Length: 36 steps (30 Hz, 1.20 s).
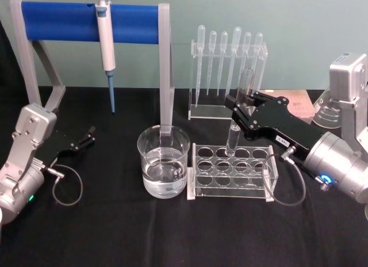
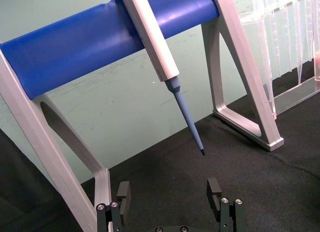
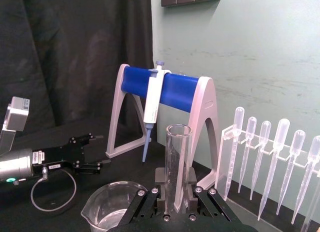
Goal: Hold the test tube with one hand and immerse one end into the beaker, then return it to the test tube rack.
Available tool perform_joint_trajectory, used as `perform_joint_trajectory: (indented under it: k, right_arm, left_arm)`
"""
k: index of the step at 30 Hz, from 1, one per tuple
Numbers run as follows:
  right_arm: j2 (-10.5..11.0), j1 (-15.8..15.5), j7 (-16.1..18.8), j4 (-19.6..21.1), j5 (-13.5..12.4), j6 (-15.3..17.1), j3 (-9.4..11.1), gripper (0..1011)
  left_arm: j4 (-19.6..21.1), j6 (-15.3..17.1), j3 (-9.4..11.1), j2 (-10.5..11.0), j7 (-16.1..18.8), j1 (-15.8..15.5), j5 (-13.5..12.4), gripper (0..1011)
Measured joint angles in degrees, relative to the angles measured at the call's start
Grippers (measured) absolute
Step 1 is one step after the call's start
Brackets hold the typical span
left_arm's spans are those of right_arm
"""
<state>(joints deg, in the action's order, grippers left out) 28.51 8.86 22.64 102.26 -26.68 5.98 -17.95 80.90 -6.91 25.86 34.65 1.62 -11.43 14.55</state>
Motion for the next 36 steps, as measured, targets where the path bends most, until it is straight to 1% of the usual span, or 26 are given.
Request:
perform_joint_trajectory:
  k: [36]
  right_arm:
    - [0.0,0.0,0.07,-0.01,0.0,-0.02,0.0,225]
  left_arm:
    - [0.0,0.0,0.0,0.0,0.0,0.0,0.0,1000]
